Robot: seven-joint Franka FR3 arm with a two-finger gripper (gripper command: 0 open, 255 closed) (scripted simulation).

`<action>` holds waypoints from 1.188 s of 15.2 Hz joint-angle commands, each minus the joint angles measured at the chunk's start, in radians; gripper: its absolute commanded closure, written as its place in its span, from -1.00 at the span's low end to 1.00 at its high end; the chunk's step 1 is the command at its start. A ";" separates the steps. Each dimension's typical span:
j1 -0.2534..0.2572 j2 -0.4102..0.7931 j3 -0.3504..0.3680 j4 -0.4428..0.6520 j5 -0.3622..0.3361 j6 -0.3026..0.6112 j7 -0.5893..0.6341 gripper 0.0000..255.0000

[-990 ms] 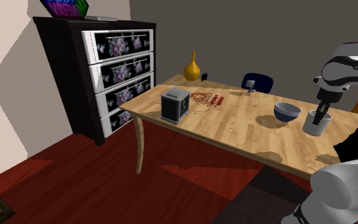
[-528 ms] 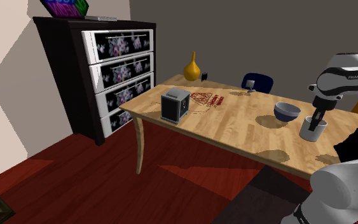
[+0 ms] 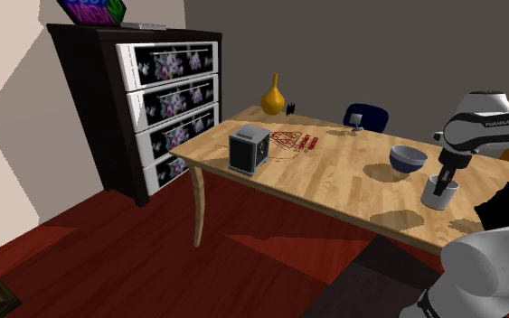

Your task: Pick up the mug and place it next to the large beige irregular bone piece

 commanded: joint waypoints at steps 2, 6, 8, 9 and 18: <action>0.000 0.024 -0.016 -0.026 -0.012 0.050 0.007 1.00; 0.001 0.050 -0.032 -0.047 -0.023 0.097 0.013 1.00; 0.001 0.050 -0.032 -0.047 -0.023 0.097 0.013 1.00; 0.001 0.050 -0.032 -0.047 -0.023 0.097 0.013 1.00; 0.001 0.050 -0.032 -0.047 -0.023 0.097 0.012 -1.00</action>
